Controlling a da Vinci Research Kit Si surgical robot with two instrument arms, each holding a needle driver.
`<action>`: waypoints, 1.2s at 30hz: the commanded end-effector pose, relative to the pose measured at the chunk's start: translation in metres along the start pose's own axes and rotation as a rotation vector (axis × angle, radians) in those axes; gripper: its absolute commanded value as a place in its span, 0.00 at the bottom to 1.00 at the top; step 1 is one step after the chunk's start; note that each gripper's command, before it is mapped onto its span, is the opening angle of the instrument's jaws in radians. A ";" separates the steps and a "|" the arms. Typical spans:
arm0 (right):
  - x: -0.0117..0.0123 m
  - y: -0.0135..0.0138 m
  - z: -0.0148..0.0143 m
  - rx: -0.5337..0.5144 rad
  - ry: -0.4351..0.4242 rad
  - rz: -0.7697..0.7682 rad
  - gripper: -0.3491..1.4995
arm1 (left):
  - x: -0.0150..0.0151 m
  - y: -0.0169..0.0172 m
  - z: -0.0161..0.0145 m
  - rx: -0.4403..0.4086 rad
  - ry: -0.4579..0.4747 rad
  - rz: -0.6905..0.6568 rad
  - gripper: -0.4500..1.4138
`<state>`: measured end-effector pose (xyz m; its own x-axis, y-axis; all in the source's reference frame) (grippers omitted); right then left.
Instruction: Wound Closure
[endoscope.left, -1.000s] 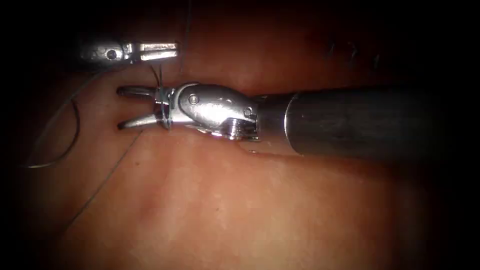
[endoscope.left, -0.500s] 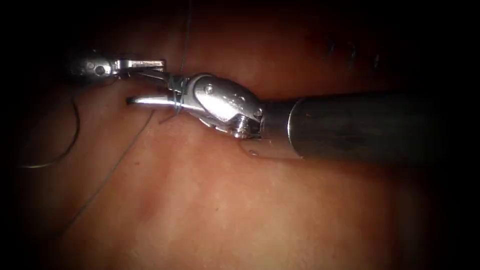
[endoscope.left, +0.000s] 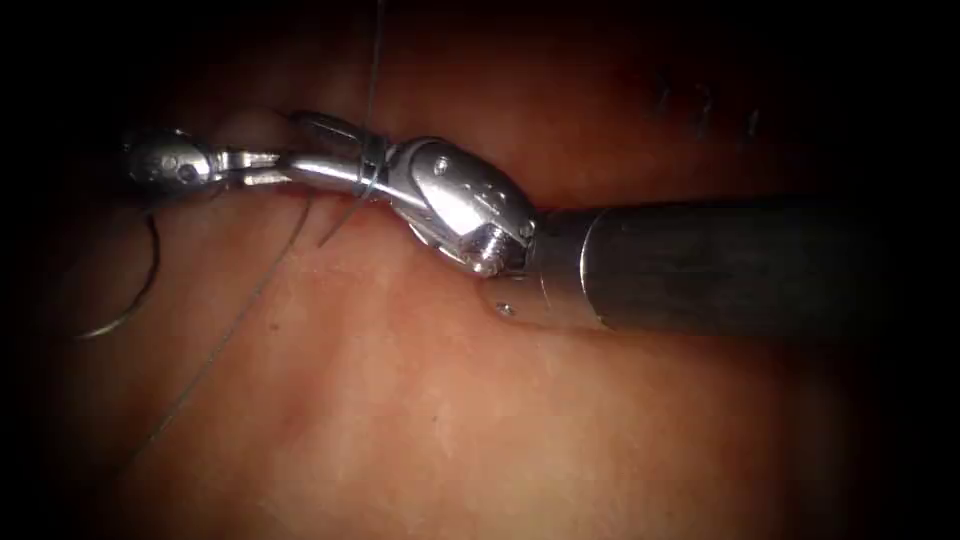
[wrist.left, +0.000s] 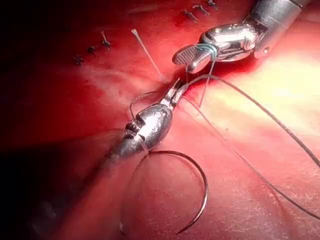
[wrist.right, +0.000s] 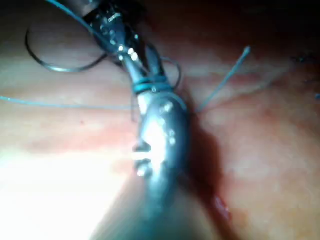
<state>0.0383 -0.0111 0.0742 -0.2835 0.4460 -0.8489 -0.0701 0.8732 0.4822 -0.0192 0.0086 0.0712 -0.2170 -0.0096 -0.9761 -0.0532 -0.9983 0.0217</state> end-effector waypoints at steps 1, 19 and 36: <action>-0.0003 0.0006 0.0004 -0.019 0.005 0.001 0.30 | -0.0003 -0.0003 0.0004 0.001 0.002 0.003 0.00; -0.0005 0.0020 -0.0004 -0.228 0.046 0.019 0.37 | 0.0012 0.0008 0.0018 0.004 -0.013 -0.003 0.00; -0.0009 0.0045 -0.0018 -0.392 -0.008 0.016 0.54 | 0.0013 -0.0019 0.0036 0.009 -0.017 -0.016 0.00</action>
<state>0.0357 -0.0083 0.0773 -0.2775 0.4641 -0.8412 -0.4320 0.7218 0.5407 -0.0226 0.0104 0.0701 -0.2333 0.0105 -0.9723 -0.0664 -0.9978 0.0052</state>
